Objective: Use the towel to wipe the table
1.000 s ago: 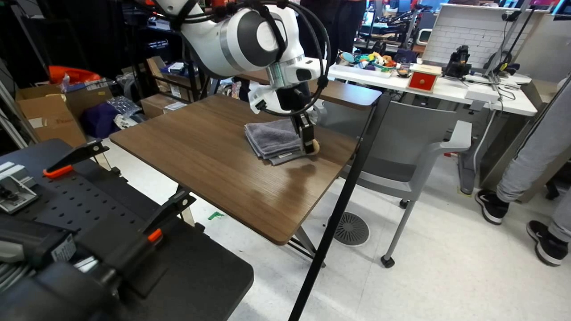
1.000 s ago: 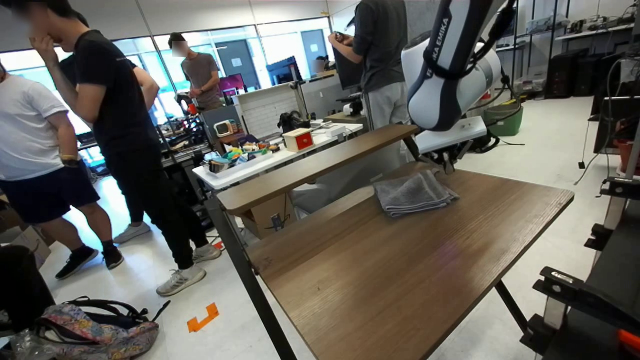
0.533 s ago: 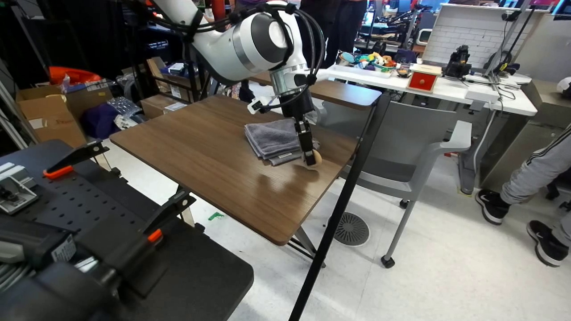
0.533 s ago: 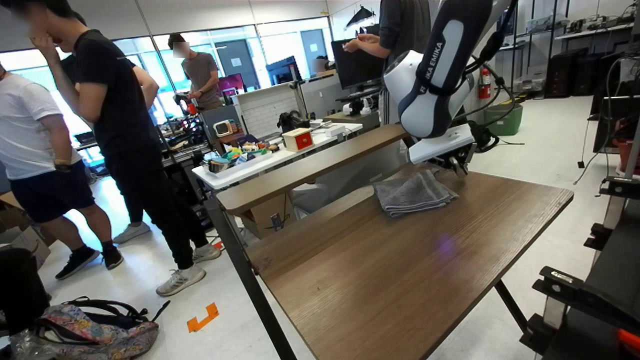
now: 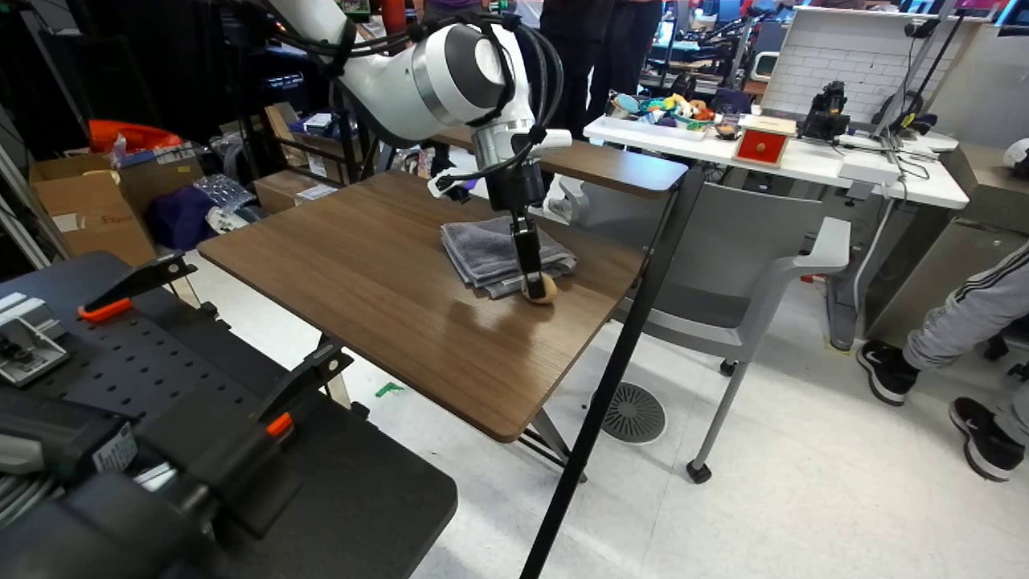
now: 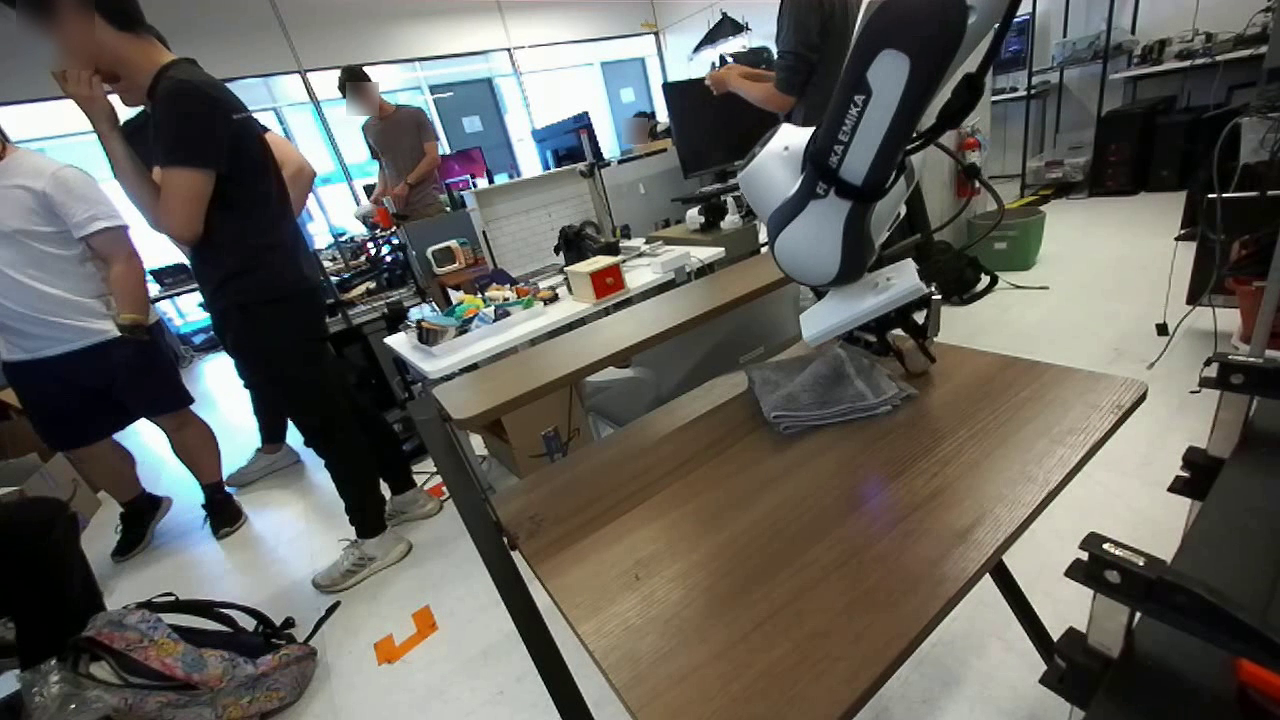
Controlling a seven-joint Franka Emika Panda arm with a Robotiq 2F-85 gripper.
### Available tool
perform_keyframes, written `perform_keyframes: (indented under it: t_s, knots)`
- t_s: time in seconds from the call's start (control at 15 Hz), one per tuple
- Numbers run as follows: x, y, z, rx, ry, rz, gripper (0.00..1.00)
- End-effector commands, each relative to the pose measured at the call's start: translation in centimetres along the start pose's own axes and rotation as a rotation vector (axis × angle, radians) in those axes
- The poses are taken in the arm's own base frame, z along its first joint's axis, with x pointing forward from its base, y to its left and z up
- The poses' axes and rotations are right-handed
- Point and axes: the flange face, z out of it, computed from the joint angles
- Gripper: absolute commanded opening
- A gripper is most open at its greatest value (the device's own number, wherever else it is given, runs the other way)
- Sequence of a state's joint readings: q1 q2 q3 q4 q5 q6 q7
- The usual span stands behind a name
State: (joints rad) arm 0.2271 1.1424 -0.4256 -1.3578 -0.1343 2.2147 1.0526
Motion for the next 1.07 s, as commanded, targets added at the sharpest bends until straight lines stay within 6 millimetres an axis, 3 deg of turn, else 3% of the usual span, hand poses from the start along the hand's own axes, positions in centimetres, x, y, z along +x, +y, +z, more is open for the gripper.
perform_keyframes:
  t_s: [0.0, 0.33, 0.4, 0.73, 0.8, 0.87, 1.0]
  knots:
    - [0.4, -0.4, -1.2, 0.006, -0.011, -0.001, 0.61]
    - [-0.1, 0.4, -4.1, 0.056, 0.027, -0.012, 0.96]
    - [-0.3, 0.6, -4.9, 0.077, 0.036, -0.024, 1.0]
    - [-3.3, 2.6, -12.1, 0.307, -0.005, -0.165, 1.0]
    - [-1.8, 0.2, -9.1, 0.227, 0.02, -0.111, 1.0]
    - [-2.2, 0.5, -10.3, 0.244, 0.014, -0.118, 1.0]
    - [-2.1, 0.5, -10.1, 0.242, 0.013, -0.115, 1.0]
